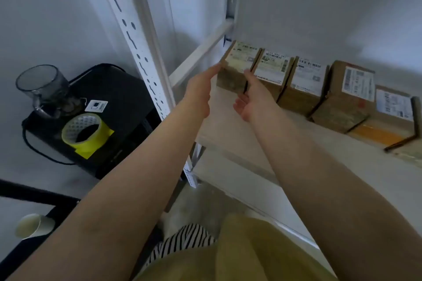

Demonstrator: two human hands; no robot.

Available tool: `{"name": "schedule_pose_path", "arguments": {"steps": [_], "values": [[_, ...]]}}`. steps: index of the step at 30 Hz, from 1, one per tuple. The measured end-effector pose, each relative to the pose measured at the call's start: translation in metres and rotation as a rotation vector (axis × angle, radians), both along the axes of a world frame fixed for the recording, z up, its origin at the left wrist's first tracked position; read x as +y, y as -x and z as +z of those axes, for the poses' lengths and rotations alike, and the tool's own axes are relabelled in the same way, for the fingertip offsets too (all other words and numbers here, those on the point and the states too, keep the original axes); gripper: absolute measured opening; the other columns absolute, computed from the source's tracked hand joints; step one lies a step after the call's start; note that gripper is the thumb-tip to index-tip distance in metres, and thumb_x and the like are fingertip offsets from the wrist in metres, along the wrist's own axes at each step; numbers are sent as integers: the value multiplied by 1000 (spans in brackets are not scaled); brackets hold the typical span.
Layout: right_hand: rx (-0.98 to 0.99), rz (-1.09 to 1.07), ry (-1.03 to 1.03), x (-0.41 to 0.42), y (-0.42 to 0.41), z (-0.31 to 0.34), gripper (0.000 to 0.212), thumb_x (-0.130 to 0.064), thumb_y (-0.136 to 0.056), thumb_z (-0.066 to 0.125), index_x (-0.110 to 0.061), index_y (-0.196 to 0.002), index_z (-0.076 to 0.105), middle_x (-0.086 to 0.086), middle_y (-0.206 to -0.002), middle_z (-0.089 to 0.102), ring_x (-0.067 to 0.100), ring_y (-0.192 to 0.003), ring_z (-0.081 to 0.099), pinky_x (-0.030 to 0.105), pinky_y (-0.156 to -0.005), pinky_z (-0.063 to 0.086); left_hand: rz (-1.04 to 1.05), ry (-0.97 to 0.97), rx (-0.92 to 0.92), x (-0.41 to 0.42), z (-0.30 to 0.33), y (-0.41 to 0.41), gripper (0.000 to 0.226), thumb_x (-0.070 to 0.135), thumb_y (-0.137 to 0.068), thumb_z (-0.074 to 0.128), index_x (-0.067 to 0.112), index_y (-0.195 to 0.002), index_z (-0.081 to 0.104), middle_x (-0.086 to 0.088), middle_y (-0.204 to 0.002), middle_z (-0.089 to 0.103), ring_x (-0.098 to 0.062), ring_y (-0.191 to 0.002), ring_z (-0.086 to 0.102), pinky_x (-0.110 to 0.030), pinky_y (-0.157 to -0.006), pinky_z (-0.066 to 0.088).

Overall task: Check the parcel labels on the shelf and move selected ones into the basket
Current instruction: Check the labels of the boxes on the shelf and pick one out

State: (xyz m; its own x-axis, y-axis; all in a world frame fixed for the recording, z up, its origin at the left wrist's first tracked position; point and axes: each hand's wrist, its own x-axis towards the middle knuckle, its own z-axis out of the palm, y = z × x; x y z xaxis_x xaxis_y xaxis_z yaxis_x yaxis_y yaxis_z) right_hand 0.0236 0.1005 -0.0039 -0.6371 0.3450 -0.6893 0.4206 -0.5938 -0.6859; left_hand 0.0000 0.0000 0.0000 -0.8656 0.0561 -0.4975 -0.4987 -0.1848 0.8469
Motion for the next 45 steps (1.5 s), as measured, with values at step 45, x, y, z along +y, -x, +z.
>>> {"name": "schedule_pose_path", "arguments": {"steps": [45], "values": [[374,-147,11,-28,0,-31,24,-16,-84,75,-27,-104,67,-7,-106,73,11,-110,62,32,-90,48,-210,-446,331,-24,-47,39,63,10,-82,64,2,-141,45,-17,-135,58,-31,-127,54,-49,-112,36]]}}
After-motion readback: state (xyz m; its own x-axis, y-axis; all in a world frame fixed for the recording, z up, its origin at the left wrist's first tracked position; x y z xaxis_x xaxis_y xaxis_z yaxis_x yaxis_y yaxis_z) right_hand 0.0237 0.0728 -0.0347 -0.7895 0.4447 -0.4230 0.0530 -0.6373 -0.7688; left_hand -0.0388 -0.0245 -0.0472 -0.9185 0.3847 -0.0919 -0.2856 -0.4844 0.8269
